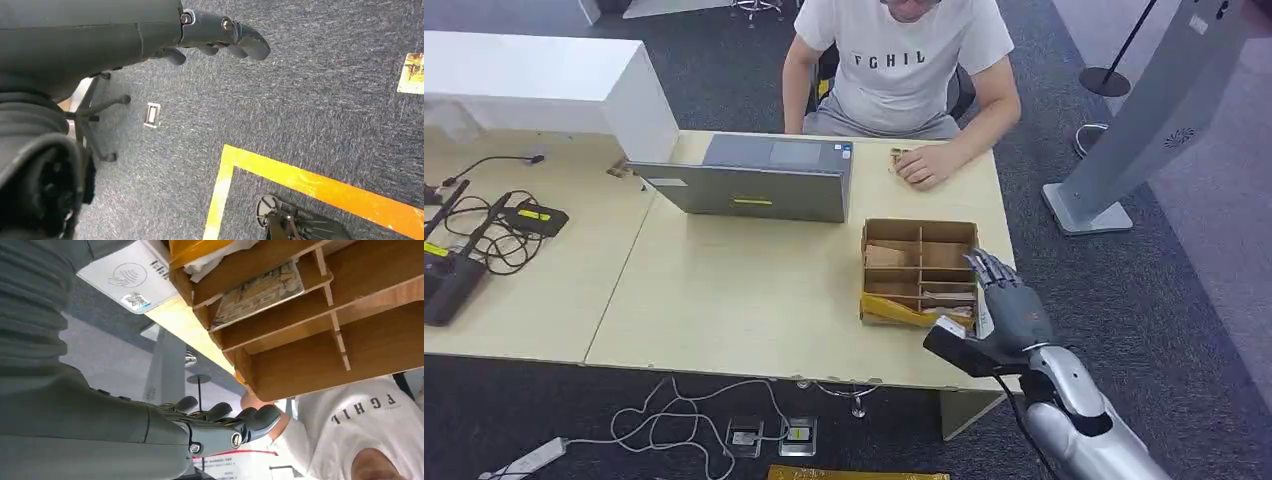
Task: Pass the card to the sensor for recognition and then transmit it.
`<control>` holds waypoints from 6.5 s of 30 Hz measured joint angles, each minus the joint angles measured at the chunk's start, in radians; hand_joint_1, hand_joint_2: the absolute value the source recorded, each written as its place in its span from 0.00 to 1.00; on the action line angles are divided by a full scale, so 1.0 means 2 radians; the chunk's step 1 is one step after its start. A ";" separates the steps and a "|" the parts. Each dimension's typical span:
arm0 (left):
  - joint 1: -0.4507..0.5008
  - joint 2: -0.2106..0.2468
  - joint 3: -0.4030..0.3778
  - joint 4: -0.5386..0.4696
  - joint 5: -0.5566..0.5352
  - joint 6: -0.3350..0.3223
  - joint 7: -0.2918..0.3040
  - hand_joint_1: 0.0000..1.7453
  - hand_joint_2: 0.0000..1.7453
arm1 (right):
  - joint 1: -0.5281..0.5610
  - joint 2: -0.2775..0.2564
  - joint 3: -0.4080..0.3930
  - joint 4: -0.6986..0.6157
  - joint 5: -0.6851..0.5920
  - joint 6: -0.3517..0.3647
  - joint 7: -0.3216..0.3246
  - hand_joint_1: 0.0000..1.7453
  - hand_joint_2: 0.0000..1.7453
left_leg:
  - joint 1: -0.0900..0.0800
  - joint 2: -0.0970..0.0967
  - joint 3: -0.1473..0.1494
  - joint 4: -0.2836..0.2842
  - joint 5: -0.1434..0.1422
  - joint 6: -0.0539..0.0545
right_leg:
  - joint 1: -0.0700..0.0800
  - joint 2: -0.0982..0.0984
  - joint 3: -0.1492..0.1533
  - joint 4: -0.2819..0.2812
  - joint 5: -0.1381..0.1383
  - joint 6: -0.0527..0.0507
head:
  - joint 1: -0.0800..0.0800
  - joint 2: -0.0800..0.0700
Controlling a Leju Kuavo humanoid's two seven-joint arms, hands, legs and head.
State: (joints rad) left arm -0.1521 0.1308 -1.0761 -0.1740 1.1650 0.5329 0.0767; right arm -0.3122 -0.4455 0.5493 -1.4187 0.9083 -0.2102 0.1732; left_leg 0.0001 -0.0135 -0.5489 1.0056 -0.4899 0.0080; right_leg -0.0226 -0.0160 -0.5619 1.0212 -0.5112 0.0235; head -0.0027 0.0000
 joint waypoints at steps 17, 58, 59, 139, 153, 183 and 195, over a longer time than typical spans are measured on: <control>0.000 0.000 0.000 0.000 0.000 -0.008 -0.010 0.00 0.00 | -0.020 0.021 0.003 0.021 0.011 0.007 -0.006 0.00 1.00 | 0.000 0.000 0.000 0.000 0.000 0.000 | 0.000 0.000 0.000 0.000 0.000 0.000 | 0.000 0.000; 0.000 0.001 0.000 0.000 0.005 -0.009 -0.012 0.00 0.00 | -0.028 0.027 0.004 0.054 -0.003 0.026 -0.008 0.00 1.00 | 0.000 0.000 0.000 0.000 0.000 0.000 | 0.000 0.000 0.000 0.000 0.000 0.000 | 0.000 0.000; 0.000 0.001 0.000 0.000 0.006 -0.009 -0.011 0.00 0.00 | -0.029 0.028 0.005 0.054 -0.006 0.029 -0.010 0.00 1.00 | 0.000 0.000 0.000 0.000 0.000 0.000 | 0.000 0.000 0.000 0.000 0.000 0.000 | 0.000 0.000; 0.000 0.000 0.000 0.000 -0.020 -0.023 -0.026 0.00 0.00 | -0.162 0.066 -0.056 -0.047 0.103 -0.039 -0.093 1.00 1.00 | 0.000 0.000 0.000 0.000 0.001 -0.001 | 0.000 0.000 0.001 0.000 0.000 0.000 | 0.000 0.000; 0.000 0.000 0.000 0.000 -0.021 -0.024 -0.026 0.00 0.00 | -0.184 0.099 -0.048 0.029 0.113 -0.046 -0.094 1.00 1.00 | 0.001 0.000 0.000 0.000 0.001 -0.001 | 0.001 0.000 0.000 0.000 0.001 0.000 | 0.000 0.000; 0.000 0.000 0.000 0.000 -0.027 -0.035 -0.027 0.00 0.00 | -0.254 0.133 -0.028 0.318 0.161 -0.124 -0.096 1.00 1.00 | 0.001 0.000 0.000 0.000 0.001 -0.002 | 0.001 0.000 0.000 0.000 0.001 0.000 | 0.000 0.000; 0.000 0.000 0.000 0.000 -0.027 -0.035 -0.027 0.00 0.00 | -0.246 0.128 -0.028 0.333 0.162 -0.126 -0.093 0.00 1.00 | 0.001 0.000 0.000 0.000 0.001 -0.002 | 0.001 0.000 0.000 0.000 0.001 0.000 | 0.000 0.000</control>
State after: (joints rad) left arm -0.1521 0.1308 -1.0769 -0.1740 1.1101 0.4631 0.0233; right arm -0.8043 -0.1896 0.4936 -0.7523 1.2322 -0.4612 -0.0137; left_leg 0.0027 -0.0137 -0.5486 1.0060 -0.4875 0.0044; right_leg -0.0201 -0.0156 -0.5621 1.0211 -0.5097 0.0228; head -0.0027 0.0000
